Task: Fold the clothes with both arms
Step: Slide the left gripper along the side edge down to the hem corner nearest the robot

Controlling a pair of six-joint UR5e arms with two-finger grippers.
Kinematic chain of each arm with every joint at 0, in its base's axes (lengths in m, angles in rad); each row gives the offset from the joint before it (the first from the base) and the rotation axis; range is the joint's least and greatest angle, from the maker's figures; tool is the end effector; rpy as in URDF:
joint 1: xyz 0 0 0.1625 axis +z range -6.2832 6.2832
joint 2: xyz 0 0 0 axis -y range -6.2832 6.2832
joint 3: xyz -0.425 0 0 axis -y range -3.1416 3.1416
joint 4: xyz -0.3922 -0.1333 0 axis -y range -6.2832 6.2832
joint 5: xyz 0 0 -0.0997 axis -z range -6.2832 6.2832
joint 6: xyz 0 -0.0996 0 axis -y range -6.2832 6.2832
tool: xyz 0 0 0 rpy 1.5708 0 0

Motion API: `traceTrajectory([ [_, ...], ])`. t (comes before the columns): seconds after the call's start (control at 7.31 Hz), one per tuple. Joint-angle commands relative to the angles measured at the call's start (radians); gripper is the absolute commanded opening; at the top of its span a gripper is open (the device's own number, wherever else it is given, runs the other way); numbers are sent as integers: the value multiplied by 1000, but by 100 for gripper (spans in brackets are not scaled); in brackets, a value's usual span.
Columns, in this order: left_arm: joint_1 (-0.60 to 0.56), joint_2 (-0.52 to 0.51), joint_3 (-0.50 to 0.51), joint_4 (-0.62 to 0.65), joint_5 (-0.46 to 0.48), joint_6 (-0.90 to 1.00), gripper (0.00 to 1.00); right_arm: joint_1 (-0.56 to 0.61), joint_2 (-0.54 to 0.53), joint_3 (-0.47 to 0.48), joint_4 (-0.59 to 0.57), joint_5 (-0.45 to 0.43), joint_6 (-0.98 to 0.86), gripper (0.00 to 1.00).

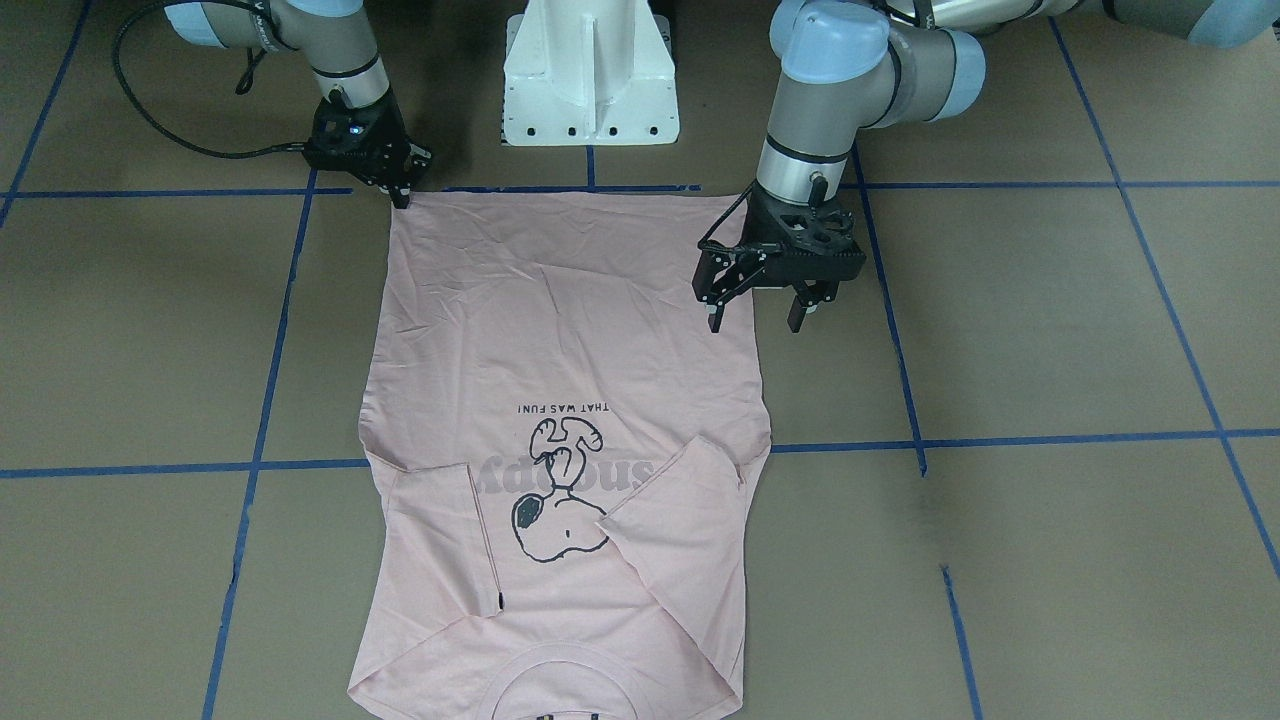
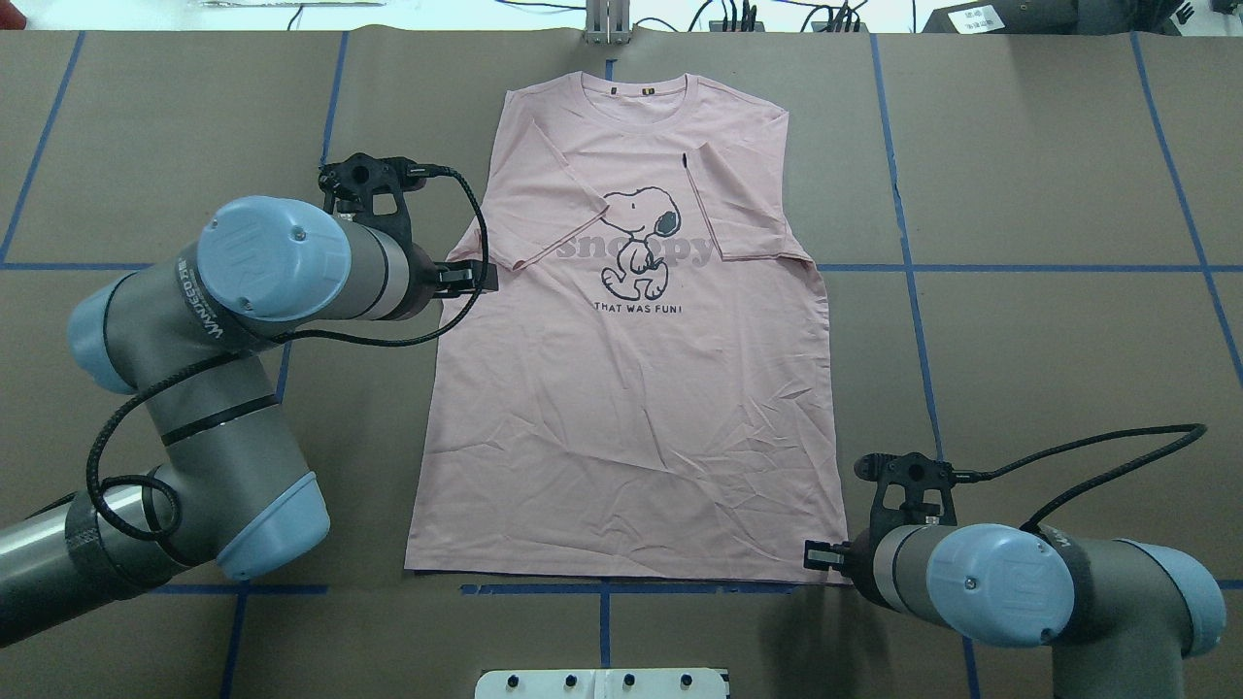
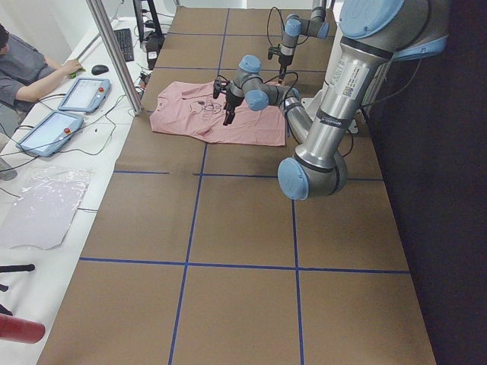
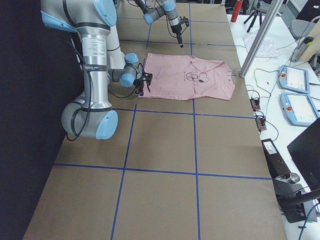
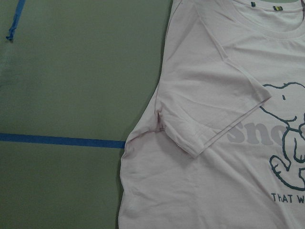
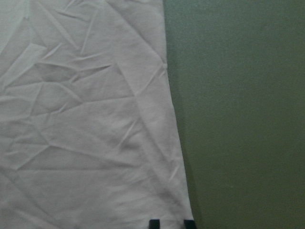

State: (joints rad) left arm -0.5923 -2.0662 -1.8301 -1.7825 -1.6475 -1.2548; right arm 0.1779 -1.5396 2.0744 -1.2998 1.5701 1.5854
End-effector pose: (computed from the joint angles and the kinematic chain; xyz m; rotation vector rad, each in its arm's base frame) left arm 0.4493 -0.4538 0.2421 0.3610 0.9009 -0.2173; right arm -0.4602 -0.2183 0.3845 0.0665 -0.8042 0.1822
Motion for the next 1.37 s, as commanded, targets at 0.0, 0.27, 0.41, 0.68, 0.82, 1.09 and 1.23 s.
traceTrajectory([
  [0.0,0,0,0,-2,0,0,100,0,-2,0,-7,4,-1,100],
  [0.27,2,-5,11,-8,0,-2,100,-3,-1,-10,-15,4,-1,100],
  [0.41,2,-5,11,-8,0,-2,100,-6,-2,-16,-15,4,-1,100],
  [0.68,2,-5,11,-8,0,0,100,-8,-1,-30,-15,14,-1,100],
  [0.82,2,-5,9,-8,0,0,100,-6,-1,-27,-15,27,1,94],
  [1.09,2,-3,9,-8,0,0,100,-6,-1,-20,-13,28,1,24],
  [1.23,2,-3,9,-8,0,0,100,-6,1,-19,-12,28,1,1],
])
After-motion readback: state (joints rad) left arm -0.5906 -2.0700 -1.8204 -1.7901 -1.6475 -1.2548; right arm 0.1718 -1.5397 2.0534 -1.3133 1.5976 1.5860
